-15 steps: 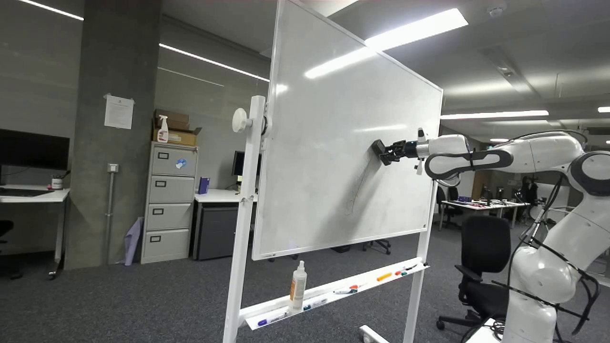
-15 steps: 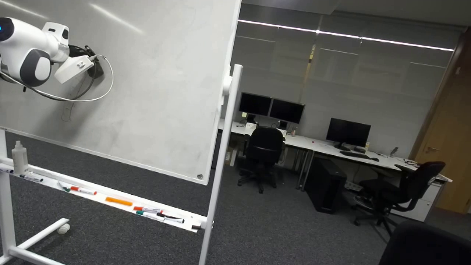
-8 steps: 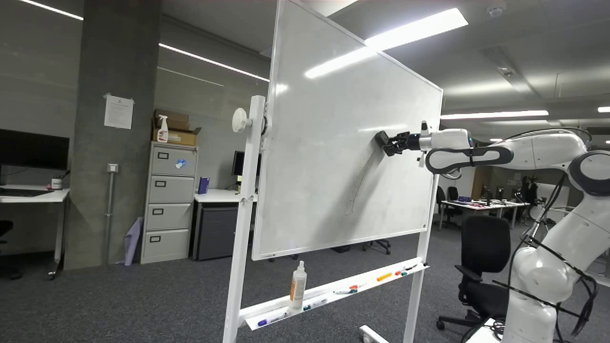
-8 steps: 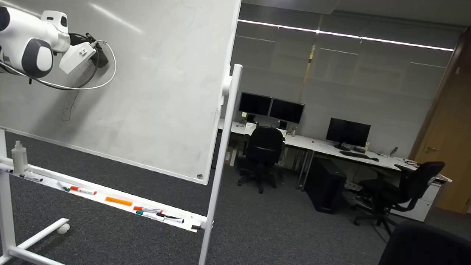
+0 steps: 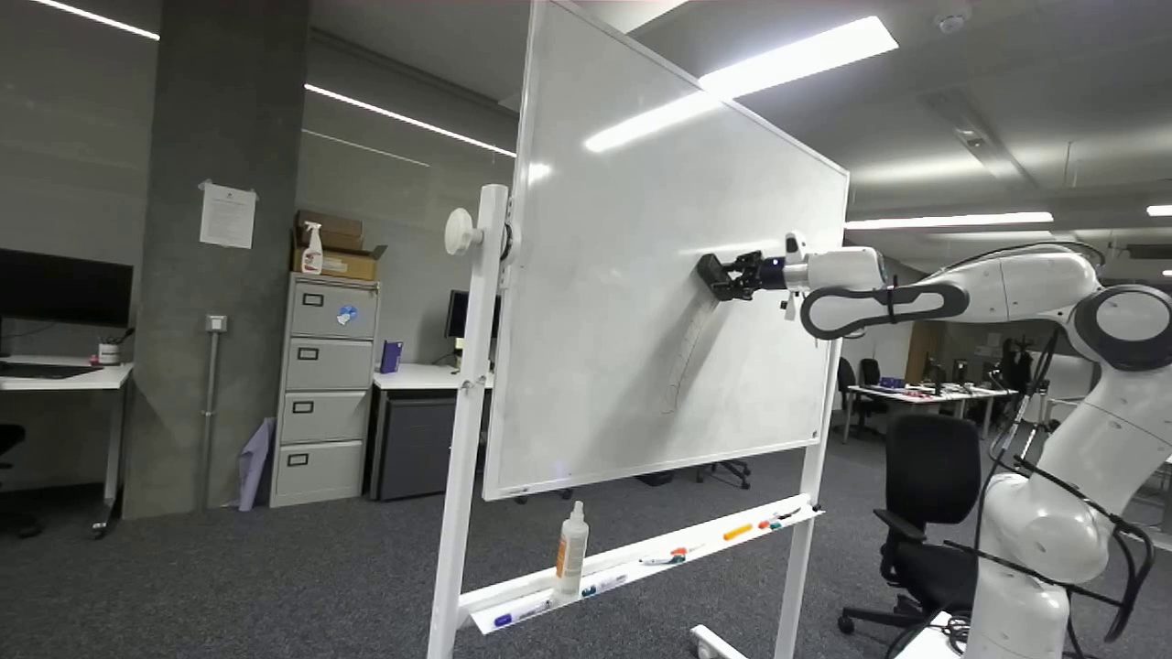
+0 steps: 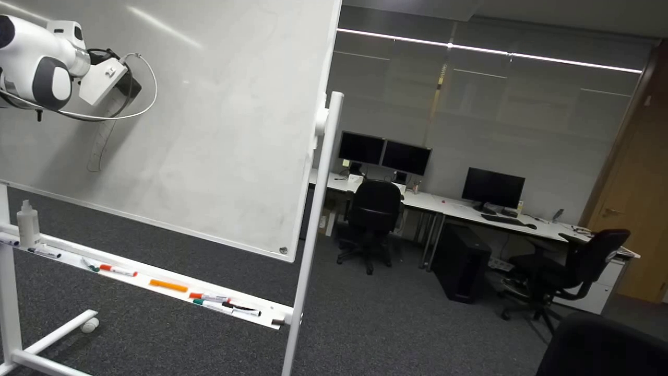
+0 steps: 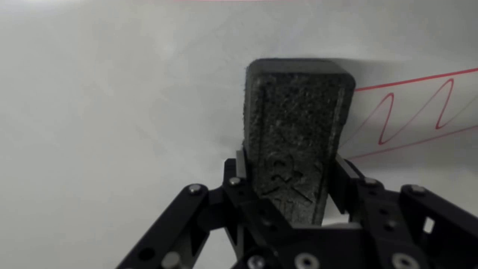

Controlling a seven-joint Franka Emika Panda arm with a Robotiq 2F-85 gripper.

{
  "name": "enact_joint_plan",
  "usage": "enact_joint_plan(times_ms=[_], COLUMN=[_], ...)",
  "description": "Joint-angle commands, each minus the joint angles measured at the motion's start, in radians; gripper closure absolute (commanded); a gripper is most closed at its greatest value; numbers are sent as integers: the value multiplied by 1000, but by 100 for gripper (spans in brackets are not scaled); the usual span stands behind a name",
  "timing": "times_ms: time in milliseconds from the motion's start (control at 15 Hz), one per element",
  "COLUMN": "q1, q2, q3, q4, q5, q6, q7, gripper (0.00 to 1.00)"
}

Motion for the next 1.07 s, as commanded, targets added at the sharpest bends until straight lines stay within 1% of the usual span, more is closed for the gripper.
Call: enact_joint_plan(times_ms=[0, 467, 600, 733, 867, 1000], q1=[-15, 9, -2, -16, -47, -104], q2=[69, 114, 120, 113, 98, 69], q3=[17, 68, 81, 88, 102, 133], q4=[-2, -96, -100, -96, -90, -90], q5=[-19, -6, -7, -8, -13, -18], q6=[34, 43, 46, 46, 49, 53], q7=[-14, 2, 1, 0, -2, -1], gripper=[70, 70, 70, 70, 70, 70])
